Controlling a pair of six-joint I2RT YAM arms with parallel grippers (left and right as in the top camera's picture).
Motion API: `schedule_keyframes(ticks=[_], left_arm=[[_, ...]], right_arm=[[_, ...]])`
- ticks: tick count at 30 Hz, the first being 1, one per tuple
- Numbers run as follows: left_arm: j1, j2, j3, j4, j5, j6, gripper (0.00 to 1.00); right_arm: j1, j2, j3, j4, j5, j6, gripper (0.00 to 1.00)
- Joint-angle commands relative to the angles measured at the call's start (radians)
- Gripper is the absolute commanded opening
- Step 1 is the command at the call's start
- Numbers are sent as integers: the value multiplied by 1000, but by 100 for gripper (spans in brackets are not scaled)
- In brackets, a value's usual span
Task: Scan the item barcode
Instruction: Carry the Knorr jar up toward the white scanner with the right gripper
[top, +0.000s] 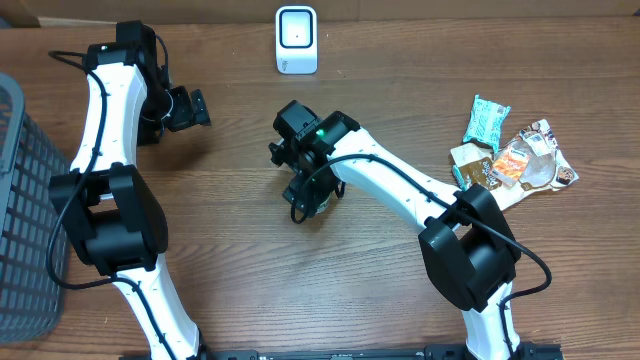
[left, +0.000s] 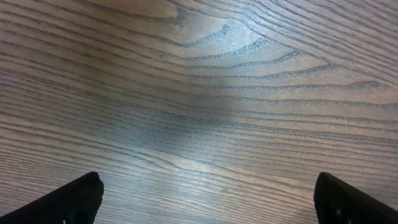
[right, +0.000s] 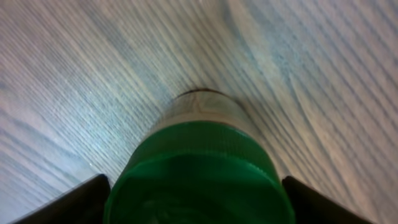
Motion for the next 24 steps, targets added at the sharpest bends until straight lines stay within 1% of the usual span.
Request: schedule_keyframes(ticks=[1, 2, 5, 7, 9, 13, 16, 17, 18, 22, 24], left_arm=[[3, 10, 14, 0, -11, -14, 100], [3, 10, 14, 0, -11, -14, 100], [3, 10, 14, 0, -11, -14, 99], [3, 10, 14, 0, -11, -14, 100], [3, 10, 14, 0, -11, -14, 99], [3, 10, 14, 0, -11, -14, 100], [3, 10, 14, 0, -11, -14, 99], [3, 10, 14, 0, -11, -14, 100], [3, 10, 14, 0, -10, -14, 99], [3, 10, 14, 0, -10, -14, 99], [3, 10, 14, 0, -11, -14, 100]], right_arm=[[-13, -14, -2, 14, -11, 14, 75], [-16, -14, -2, 18, -11, 21, 74], [-24, -14, 3, 20, -11, 32, 63], [-33, -14, 20, 8, -11, 70, 59], [-40, -14, 44, -14, -22, 77, 58], [-67, -19, 124, -85, -115, 77, 58], [-111, -34, 193, -141, -245, 76, 57], [-141, -45, 225, -161, -327, 76, 57], [-156, -50, 236, -167, -369, 75, 57], [-266, -93, 282, -181, -661, 60, 56], [-327, -119, 283, -179, -827, 21, 56]])
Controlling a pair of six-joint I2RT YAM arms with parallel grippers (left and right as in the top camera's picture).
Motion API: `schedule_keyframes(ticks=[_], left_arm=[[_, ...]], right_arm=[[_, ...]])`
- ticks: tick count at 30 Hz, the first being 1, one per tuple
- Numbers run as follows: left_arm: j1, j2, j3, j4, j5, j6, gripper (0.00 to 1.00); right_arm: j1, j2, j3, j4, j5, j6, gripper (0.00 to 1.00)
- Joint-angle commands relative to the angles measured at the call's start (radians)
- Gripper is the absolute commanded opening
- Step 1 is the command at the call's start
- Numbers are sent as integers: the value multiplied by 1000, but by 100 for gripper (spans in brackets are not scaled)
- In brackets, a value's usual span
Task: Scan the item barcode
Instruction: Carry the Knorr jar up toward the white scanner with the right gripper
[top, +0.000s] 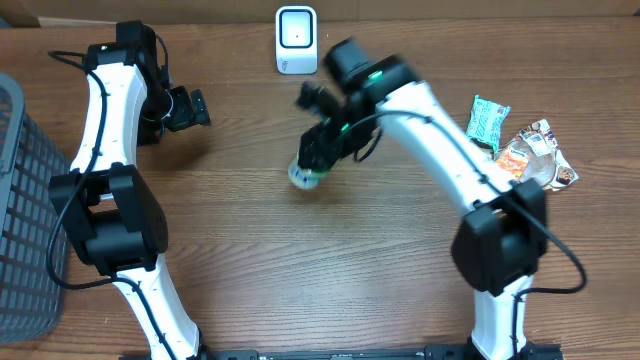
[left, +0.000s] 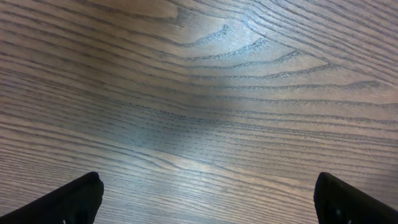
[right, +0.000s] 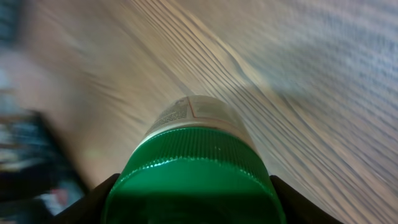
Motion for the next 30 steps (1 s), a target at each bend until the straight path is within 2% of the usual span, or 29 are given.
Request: schedule_keyframes(ticks=[1, 5, 7, 14, 23, 27, 30], left_arm=[[3, 10, 14, 0, -11, -14, 100], [3, 10, 14, 0, -11, -14, 99], [3, 10, 14, 0, -11, -14, 100], [3, 10, 14, 0, -11, -14, 99], [3, 10, 14, 0, -11, -14, 100], [3, 10, 14, 0, -11, -14, 99], [3, 10, 14, 0, -11, -14, 99]], right_arm=[[-113, -106, 43, -4, -436, -77, 56], [-219, -137, 43, -8, -673, -149, 56], [-255, -147, 43, -16, -710, -190, 56], [-291, -217, 43, -113, -792, -474, 56], [-291, -274, 43, -104, -827, -463, 56], [-291, -274, 43, -55, -821, -321, 49], [-279, -274, 43, 38, -722, -137, 49]])
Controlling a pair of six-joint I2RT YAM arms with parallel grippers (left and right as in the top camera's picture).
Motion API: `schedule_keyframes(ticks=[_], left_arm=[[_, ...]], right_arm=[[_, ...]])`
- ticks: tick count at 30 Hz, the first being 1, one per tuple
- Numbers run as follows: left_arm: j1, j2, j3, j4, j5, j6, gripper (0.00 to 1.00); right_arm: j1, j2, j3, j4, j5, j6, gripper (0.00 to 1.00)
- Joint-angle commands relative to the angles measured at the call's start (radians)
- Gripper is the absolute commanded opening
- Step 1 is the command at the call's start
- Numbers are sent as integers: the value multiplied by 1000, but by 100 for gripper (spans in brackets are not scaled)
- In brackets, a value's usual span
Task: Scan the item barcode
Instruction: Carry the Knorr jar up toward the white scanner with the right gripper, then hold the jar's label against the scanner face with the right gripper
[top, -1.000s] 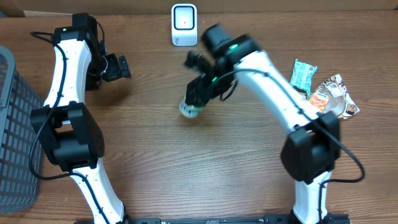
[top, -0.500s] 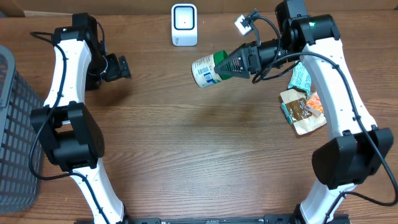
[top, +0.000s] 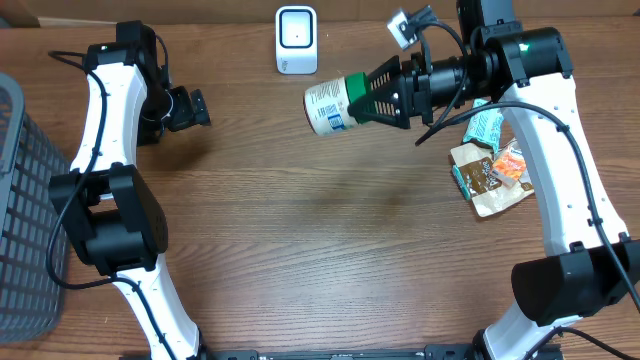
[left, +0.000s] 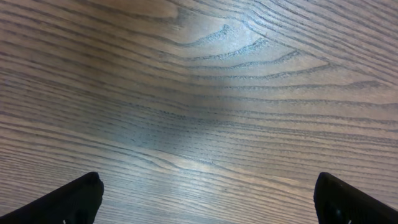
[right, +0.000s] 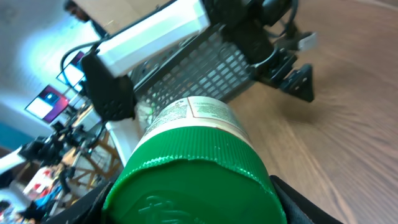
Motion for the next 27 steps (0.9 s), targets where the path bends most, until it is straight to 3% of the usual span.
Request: schedule_keyframes(ticks=[1, 3, 6, 9, 13, 17, 25, 27], left_arm=[[3, 10, 14, 0, -11, -14, 99], [3, 10, 14, 0, -11, -14, 99], [3, 10, 14, 0, -11, -14, 99], [3, 10, 14, 0, -11, -14, 100], [3, 10, 14, 0, -11, -14, 100], [3, 10, 14, 0, -10, -14, 100], [3, 10, 14, 0, -10, -14, 100], [3, 10, 14, 0, -11, -14, 100]], right_arm=[[26, -30, 32, 84, 102, 254, 49], [79, -30, 32, 159, 375, 400, 50], [166, -29, 32, 221, 741, 480, 53], [257, -22, 26, 310, 1099, 482, 53], [349, 18, 0, 509, 1474, 417, 45], [384, 111, -15, 735, 1604, 180, 43], [380, 322, -15, 1136, 1637, -269, 44], [380, 377, -15, 1216, 1638, -390, 52]])
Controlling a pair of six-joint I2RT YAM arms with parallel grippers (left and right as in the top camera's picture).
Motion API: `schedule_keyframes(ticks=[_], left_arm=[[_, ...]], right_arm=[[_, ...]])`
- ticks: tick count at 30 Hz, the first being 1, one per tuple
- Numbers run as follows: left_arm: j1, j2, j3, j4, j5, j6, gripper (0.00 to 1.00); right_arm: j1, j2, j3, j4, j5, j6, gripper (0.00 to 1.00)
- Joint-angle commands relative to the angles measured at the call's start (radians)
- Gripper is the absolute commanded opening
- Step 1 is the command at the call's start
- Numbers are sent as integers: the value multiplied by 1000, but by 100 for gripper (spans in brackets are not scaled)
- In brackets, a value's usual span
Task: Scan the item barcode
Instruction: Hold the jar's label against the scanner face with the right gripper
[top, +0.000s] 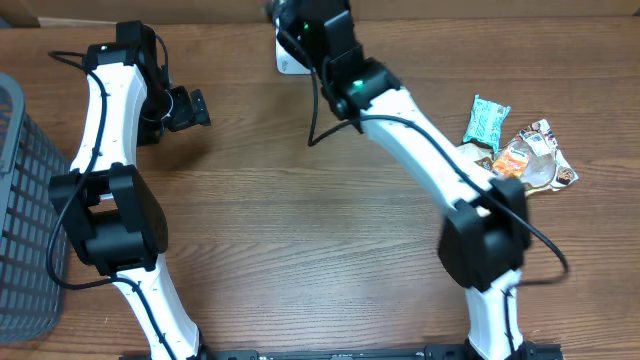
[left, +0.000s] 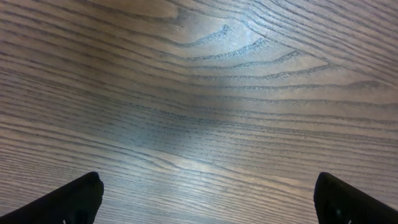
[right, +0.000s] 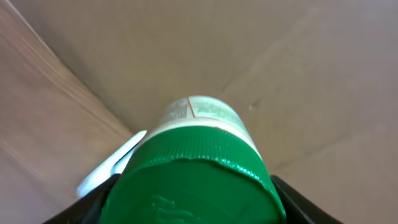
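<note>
The item is a bottle with a green ribbed cap and a white printed label. My right gripper is shut on it at the cap end, a dark finger showing on either side. In the right wrist view the bottle points toward a brown cardboard wall, and part of the white scanner shows low on its left. From overhead my right arm reaches to the back centre and covers most of the scanner; the bottle is hidden there. My left gripper stands open over bare wood.
Several snack packets lie in a heap at the right of the table. A dark mesh basket stands at the left edge. A cardboard wall runs along the back behind the scanner.
My right gripper held the bottle sideways in the air to the right of the scanner. It is now at the back over the scanner, the bottle facing the cardboard wall. The left arm is unchanged.
My right gripper was shut on the bottle low over the middle of the table. Then it held the bottle higher and nearer the scanner, then sideways in the air at the scanner's right. Now it holds it at the scanner. The left gripper stayed open throughout.
</note>
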Motion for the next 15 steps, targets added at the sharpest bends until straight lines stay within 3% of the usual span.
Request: schedule_keyframes(ticks=[1, 3, 8, 11, 15], left_arm=[[3, 10, 14, 0, -11, -14, 100], [3, 10, 14, 0, -11, -14, 100], [3, 10, 14, 0, -11, -14, 100], [3, 10, 14, 0, -11, -14, 100], [3, 10, 14, 0, -11, -14, 100]], right_arm=[[-3, 68, 0, 106, 55, -319, 55], [-3, 121, 0, 192, 90, -427, 61], [-15, 243, 0, 465, 130, -554, 61], [-28, 293, 0, 592, 122, -571, 62], [-55, 330, 0, 629, 59, -570, 62]])
